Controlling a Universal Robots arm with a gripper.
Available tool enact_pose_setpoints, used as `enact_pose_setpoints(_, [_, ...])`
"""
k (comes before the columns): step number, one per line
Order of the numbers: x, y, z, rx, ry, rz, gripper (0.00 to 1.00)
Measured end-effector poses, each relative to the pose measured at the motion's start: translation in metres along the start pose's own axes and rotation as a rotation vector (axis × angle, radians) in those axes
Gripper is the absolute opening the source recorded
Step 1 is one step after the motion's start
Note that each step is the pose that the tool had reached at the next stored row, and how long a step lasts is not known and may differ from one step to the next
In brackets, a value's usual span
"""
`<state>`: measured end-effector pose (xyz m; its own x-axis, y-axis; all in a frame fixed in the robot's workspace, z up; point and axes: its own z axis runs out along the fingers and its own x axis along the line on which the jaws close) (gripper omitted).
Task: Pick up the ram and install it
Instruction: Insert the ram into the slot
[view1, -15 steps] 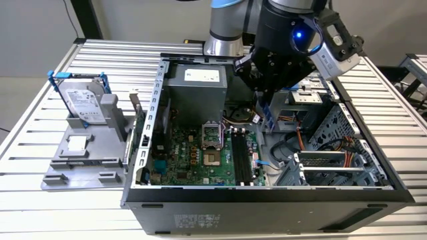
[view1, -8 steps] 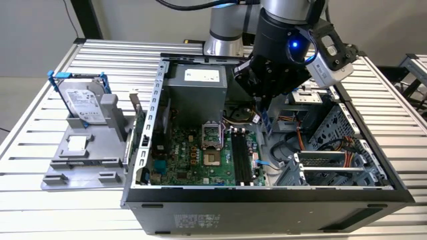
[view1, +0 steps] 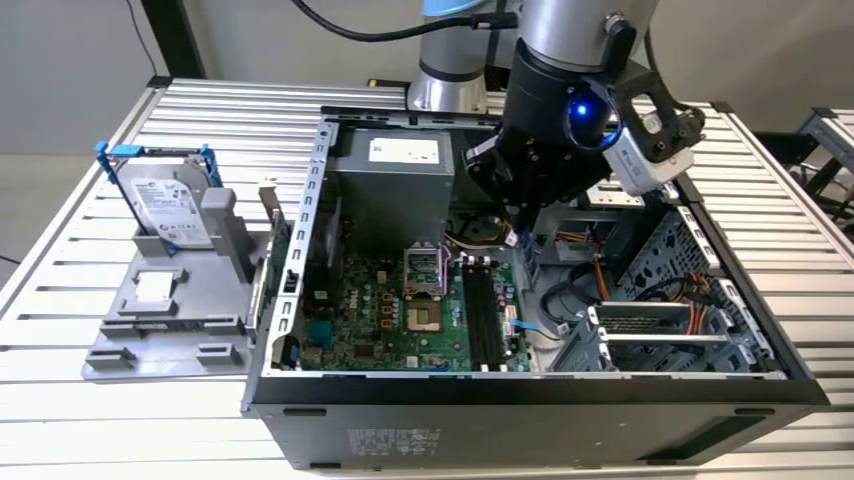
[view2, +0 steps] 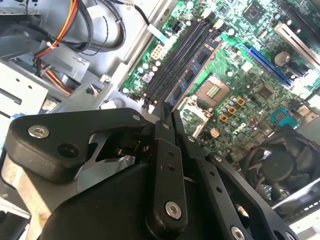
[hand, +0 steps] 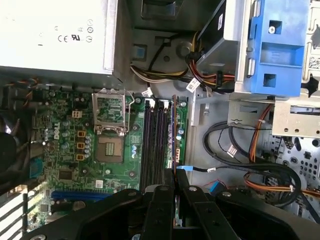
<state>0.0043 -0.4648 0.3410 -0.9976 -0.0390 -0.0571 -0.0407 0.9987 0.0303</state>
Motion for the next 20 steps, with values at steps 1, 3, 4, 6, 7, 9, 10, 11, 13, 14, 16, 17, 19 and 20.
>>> enact_pose_setpoints(1, [0.0001,-0.0001,0.0021,0.0002,-0.0002,0.004,0.00])
enact_pose_setpoints(3, [0.0003,-0.0002,0.0057,0.0015,-0.0009,0.028,0.00])
enact_pose_setpoints(4, [0.0004,-0.0002,0.0075,0.0024,-0.0012,0.041,0.00])
enact_pose_setpoints(6, [0.0006,-0.0003,0.0112,0.0032,-0.0017,0.056,0.00])
enact_pose_setpoints(7, [0.0007,-0.0004,0.0129,0.0035,-0.0020,0.063,0.00])
enact_pose_setpoints(9, [0.0009,-0.0005,0.0166,0.0047,-0.0026,0.083,0.00])
enact_pose_setpoints(10, [0.0010,-0.0006,0.0183,0.0052,-0.0028,0.092,0.00])
enact_pose_setpoints(11, [0.0011,-0.0006,0.0202,0.0056,-0.0031,0.100,0.00])
enact_pose_setpoints(13, [0.0012,-0.0007,0.0239,0.0063,-0.0035,0.115,0.00])
enact_pose_setpoints(14, [0.0013,-0.0008,0.0257,0.0068,-0.0037,0.121,0.00])
enact_pose_setpoints(16, [0.0012,-0.0009,0.0294,0.0073,-0.0041,0.131,0.00])
enact_pose_setpoints(17, [0.0010,-0.0010,0.0311,0.0076,-0.0041,0.134,0.00])
enact_pose_setpoints(19, [0.0007,-0.0011,0.0347,0.0077,-0.0043,0.139,0.00])
enact_pose_setpoints(20, [0.0007,-0.0011,0.0349,0.0081,-0.0043,0.140,0.00])
